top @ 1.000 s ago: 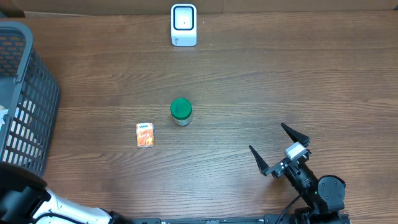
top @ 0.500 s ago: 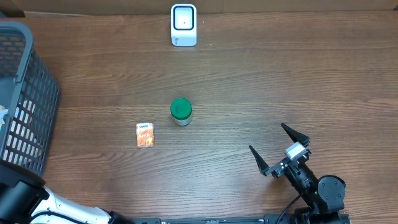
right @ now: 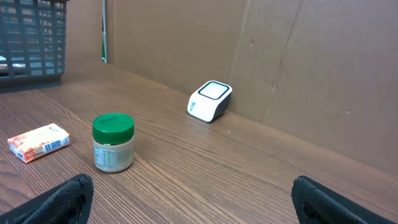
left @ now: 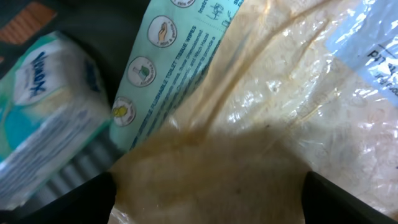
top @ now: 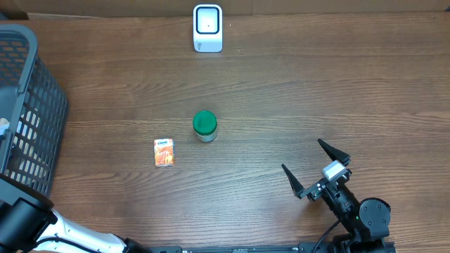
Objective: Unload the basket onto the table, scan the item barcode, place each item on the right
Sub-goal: 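Reach the left gripper into the basket and grasp the clear bag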
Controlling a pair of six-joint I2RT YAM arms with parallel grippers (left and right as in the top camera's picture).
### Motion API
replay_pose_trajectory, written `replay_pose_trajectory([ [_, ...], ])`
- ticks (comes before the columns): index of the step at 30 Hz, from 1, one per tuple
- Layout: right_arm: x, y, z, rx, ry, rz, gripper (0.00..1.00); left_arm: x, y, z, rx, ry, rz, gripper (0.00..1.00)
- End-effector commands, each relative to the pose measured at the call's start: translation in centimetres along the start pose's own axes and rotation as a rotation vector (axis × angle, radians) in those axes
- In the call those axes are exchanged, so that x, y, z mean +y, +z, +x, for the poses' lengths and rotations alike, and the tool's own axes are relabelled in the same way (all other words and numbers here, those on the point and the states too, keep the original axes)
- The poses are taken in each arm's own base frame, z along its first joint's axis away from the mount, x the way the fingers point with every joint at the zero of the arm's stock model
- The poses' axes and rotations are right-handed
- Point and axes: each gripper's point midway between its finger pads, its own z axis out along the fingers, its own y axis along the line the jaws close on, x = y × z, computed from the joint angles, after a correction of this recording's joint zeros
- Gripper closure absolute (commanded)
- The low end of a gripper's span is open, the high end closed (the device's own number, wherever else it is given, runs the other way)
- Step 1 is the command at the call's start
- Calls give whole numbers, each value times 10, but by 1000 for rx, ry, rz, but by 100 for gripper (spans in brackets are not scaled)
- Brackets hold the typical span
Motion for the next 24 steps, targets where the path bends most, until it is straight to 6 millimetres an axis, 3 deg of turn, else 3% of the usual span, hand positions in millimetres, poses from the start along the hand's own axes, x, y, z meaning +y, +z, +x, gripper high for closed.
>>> replay_pose_trajectory([
  [1,2,0,2,-4,3,-8,0,-12,17,18,37,52,31,16],
  [9,2,0,2,-4,3,-8,0,-33,44,43,40,78,78,17],
  [12,2,0,2,-4,3,-7,0,-39,54,56,46,90,82,23],
  [14,2,0,2,-4,3,-7,0,-42,58,63,55,96,83,37],
  [18,2,0,2,-4,3,-7,0,-43,58,63,55,99,84,78],
  [20,2,0,2,-4,3,-8,0,-43,58,63,55,99,84,93],
  [24,2,0,2,-4,3,-8,0,-43,55,62,62,99,84,96],
])
